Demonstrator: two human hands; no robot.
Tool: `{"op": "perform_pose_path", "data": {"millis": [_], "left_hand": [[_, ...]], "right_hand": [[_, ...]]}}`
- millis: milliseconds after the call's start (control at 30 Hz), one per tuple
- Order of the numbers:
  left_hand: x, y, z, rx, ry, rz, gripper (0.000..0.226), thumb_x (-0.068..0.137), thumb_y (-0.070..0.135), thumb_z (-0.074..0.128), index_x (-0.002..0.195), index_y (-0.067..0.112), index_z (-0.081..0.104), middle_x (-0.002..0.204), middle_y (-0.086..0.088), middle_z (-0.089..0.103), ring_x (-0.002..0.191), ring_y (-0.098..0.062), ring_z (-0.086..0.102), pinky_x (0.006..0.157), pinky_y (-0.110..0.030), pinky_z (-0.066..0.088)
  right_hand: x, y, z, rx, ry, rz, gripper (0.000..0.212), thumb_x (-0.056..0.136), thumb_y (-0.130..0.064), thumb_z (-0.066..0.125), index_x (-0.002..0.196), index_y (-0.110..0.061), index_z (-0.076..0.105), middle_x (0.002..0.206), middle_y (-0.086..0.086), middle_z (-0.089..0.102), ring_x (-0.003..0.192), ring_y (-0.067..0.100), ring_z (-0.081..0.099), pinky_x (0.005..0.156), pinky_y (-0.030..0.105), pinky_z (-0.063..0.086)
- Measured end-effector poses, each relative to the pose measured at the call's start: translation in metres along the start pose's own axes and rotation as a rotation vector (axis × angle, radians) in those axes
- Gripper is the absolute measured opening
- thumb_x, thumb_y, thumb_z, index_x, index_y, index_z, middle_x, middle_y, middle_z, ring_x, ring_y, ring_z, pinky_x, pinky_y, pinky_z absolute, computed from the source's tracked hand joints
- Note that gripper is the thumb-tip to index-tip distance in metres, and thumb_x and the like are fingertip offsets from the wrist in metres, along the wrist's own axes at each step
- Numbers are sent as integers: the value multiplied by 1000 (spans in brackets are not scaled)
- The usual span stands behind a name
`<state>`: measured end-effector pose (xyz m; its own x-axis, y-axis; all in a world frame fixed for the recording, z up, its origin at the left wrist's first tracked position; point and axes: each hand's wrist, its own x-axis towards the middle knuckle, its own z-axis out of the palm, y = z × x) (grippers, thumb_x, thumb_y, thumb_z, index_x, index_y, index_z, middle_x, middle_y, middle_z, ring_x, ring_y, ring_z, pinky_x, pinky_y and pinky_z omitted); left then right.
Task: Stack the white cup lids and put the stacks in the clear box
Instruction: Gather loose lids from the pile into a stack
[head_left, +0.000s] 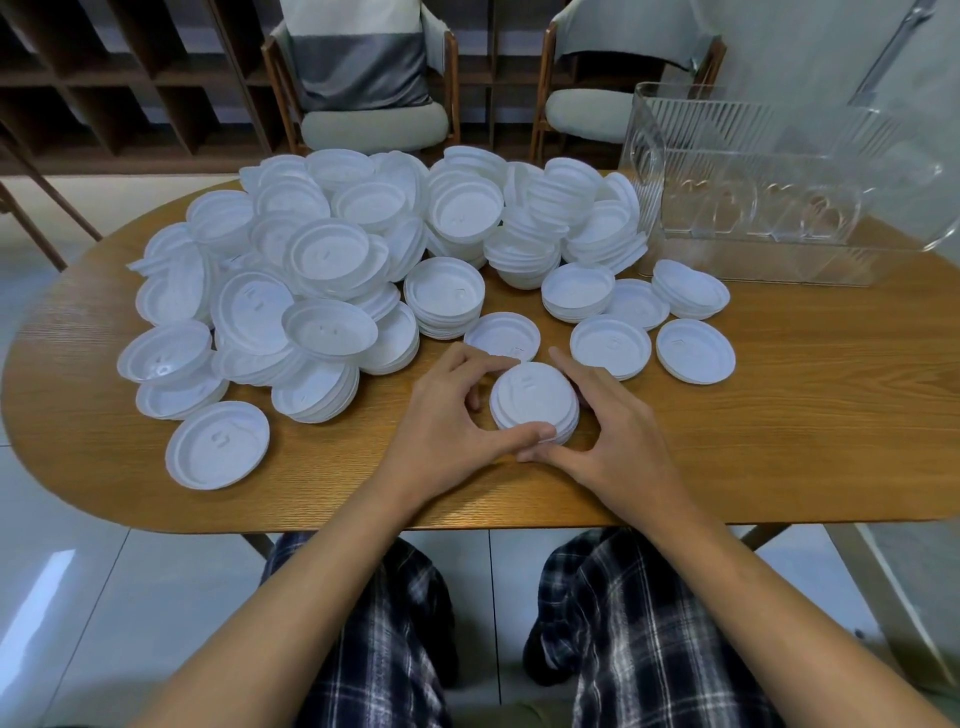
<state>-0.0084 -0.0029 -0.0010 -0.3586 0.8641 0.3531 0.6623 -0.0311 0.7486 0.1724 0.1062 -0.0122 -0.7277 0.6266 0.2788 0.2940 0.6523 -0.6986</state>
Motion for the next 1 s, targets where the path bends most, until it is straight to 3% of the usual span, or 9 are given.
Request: {"op": "perform_pose_path", "data": {"millis": [200,367,500,567,633,667,733,867,1000], "left_hand": [[1,1,5,68,-16,-21,71,63,73,86,116,29,69,105,20,54,87,-1,55,70,-17,41],[1,-2,7,95,-27,-13,72,64,77,83,116,29,69,107,17,55,86,3,52,68,-21,39],[-1,-4,6,128,-42,31,71,74,76,75,121,24,70,113,15,55,89,6,53,70,-22,44],[1,-5,4,81,-6,53,54,92,63,64,122,20,73,112,12,59,90,1,56,75,-26,50],[6,-10,3,107,94,88,33,104,37,60,123,15,74,114,6,66,98,-6,61,83,-32,53],[9,-14,4,166,128,110,25,104,22,61,124,12,74,117,2,70,105,-13,63,89,-36,54],[15,-22,7,282,128,174,33,97,0,63,126,11,74,125,-3,73,117,-23,63,99,-39,52],[21,-28,10,325,31,212,30,95,4,70,124,10,75,117,-3,77,112,-24,69,96,-45,54],[15,-27,11,330,88,183,27,94,2,72,120,8,75,109,-8,75,101,-29,70,83,-46,58]], "right_hand": [[-1,2,-1,-44,-18,11,106,69,-59,88,158,-22,44,147,-6,55,139,7,46,115,26,38],[-2,2,1,-60,-48,34,111,69,-66,81,161,-21,38,155,-6,48,143,1,35,111,1,19],[-2,2,1,-94,-35,13,111,70,-69,76,159,-15,41,154,-4,50,141,-1,34,110,-1,17],[-2,1,0,-106,-31,4,110,70,-71,75,159,-15,41,151,-12,48,140,-3,34,109,-2,16],[-1,1,0,-113,-33,4,108,72,-69,76,160,-17,40,148,-19,43,140,-6,32,109,-2,15],[-2,1,0,-116,-35,7,106,74,-68,76,160,-18,39,148,-21,41,140,-6,31,108,-3,14],[-2,0,0,-121,-37,17,102,80,-64,77,162,-20,36,150,-23,39,142,-7,29,108,-3,12],[-2,0,1,-133,-16,52,95,84,-52,81,161,-19,36,155,-14,43,144,0,33,108,-1,15],[-2,0,1,-135,-5,57,94,83,-49,83,160,-19,39,151,-7,48,141,6,40,113,15,30]]}}
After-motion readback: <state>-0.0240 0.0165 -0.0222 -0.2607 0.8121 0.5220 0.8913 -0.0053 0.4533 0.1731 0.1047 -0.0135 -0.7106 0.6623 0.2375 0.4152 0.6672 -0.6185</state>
